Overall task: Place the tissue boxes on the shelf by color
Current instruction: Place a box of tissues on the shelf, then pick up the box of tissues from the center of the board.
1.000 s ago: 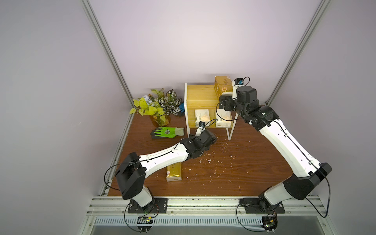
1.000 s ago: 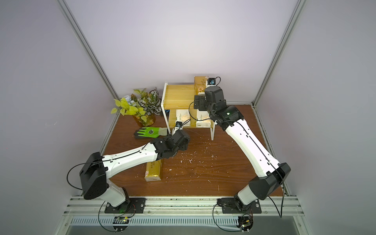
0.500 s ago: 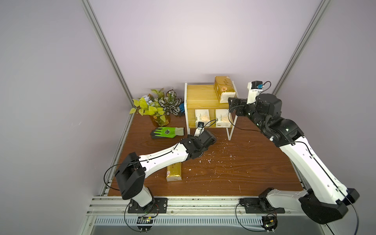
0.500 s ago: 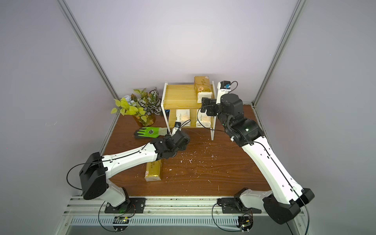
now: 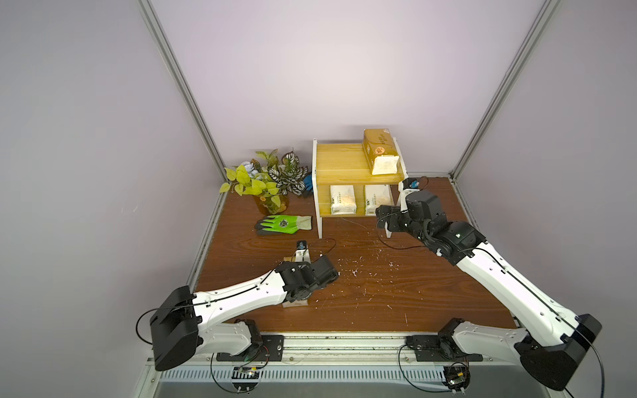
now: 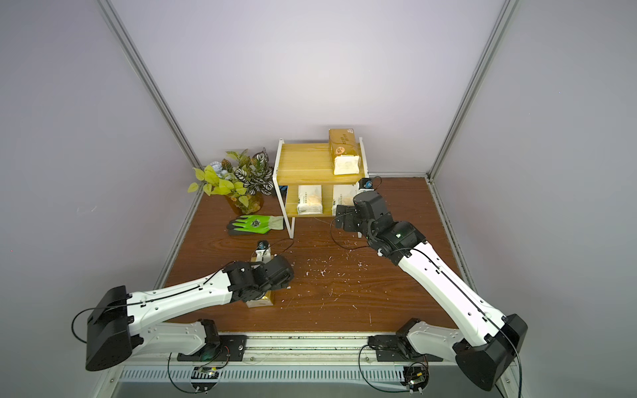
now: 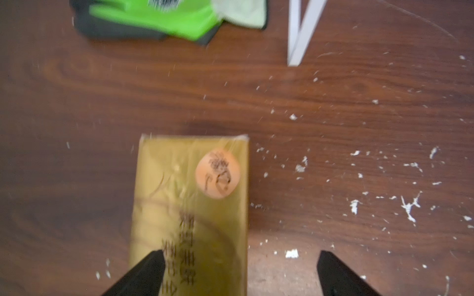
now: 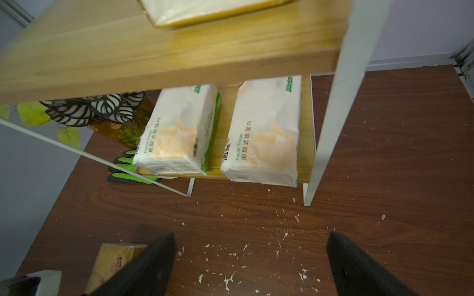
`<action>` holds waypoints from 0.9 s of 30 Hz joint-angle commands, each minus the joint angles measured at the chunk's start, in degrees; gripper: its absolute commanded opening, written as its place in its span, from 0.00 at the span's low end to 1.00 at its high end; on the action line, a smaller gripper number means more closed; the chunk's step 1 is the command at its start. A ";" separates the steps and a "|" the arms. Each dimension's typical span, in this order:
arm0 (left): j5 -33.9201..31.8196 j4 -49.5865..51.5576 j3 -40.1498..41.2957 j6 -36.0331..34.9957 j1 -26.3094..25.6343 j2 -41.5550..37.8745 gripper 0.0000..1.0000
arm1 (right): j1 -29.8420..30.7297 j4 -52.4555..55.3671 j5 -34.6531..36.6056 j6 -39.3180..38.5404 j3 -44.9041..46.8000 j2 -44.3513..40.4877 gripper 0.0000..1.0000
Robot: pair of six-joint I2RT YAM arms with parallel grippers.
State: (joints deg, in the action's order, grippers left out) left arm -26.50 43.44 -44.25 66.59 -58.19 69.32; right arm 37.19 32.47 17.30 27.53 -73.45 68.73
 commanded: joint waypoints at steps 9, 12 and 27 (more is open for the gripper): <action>4.11 6.39 2.97 10.69 -0.43 -3.13 1.00 | 0.51 -1.36 -0.62 0.34 -1.32 0.00 0.99; 5.41 6.39 5.11 10.67 -0.46 -4.24 1.00 | 0.41 -1.88 -0.63 0.24 -0.57 -0.37 0.99; 7.63 6.40 5.93 10.70 -0.52 -3.06 1.00 | 0.54 -2.92 -2.19 0.77 0.58 0.00 0.99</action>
State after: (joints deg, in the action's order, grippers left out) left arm -19.88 48.07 -38.72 77.19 -58.24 65.65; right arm 37.45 31.38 15.88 27.55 -73.25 68.79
